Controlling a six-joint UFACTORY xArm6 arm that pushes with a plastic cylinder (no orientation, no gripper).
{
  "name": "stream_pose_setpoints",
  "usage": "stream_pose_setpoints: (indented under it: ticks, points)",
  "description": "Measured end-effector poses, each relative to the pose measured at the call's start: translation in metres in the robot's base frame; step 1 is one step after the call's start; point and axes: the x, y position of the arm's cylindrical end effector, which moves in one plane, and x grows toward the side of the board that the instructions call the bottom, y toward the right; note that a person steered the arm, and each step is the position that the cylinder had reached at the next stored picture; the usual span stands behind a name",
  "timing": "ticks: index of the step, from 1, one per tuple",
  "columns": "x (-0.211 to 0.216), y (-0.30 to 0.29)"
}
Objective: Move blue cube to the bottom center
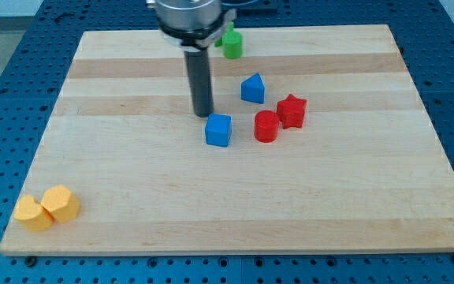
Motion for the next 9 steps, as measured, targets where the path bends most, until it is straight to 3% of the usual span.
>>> stream_pose_setpoints:
  ticks: [2,5,9]
  points:
    - [0.029,0.006]
    - [0.117,0.006]
    - [0.117,0.047]
